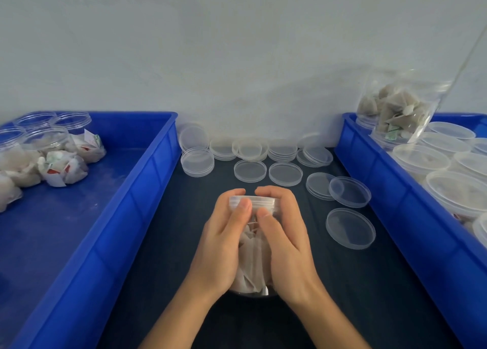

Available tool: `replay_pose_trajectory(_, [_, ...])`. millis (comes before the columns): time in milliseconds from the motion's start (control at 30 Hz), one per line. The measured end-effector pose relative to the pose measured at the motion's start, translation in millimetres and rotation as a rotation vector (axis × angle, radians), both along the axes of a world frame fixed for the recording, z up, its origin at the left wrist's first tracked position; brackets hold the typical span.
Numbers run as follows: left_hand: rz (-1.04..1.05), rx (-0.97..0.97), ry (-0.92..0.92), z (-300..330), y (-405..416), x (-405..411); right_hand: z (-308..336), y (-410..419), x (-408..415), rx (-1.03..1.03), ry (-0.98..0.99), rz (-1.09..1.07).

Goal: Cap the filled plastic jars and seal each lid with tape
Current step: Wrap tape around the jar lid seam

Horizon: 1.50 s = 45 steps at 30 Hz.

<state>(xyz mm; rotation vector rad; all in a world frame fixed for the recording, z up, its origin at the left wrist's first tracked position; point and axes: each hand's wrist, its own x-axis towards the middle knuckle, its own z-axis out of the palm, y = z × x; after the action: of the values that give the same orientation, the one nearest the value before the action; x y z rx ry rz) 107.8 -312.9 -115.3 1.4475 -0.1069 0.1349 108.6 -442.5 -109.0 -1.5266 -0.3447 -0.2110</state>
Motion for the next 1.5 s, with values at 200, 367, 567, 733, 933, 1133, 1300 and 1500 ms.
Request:
replay_pose_trajectory(200, [0.003,0.003,-0.031,-0.4,0.5,0.5,-1.8,1.9,1.2,-0.003,-0.074,-0.066])
replay_pose_trajectory(367, [0.004,-0.009,-0.032,-0.6,0.1,0.1,-5.2,-0.3,2.3,0.039,-0.069,-0.054])
replay_pose_trajectory(567, [0.033,-0.015,-0.044,-0.8,-0.8,0.4,-4.1,-0.8,3.7,0.052,-0.117,-0.102])
replay_pose_trajectory(733, [0.006,0.017,-0.06,-1.4,-0.1,-2.7,-1.7,-2.2,0.3,0.037,-0.143,-0.128])
replay_pose_trajectory(933, [-0.006,0.031,-0.084,5.9,-0.8,-4.1,3.3,-6.6,-2.6,-0.046,-0.147,-0.146])
replay_pose_trajectory(1133, [0.161,-0.048,-0.023,20.1,-11.1,15.3,39.3,-25.2,2.9,-0.366,0.074,0.005])
replay_pose_trajectory(1300, [-0.041,-0.077,-0.001,46.0,-17.8,36.4,96.1,-49.6,11.2,-0.434,-0.026,-0.174])
replay_pose_trajectory(1500, [0.012,0.295,-0.233,71.3,-70.6,20.2,174.1,-106.0,41.0,-0.403,-0.1,-0.563])
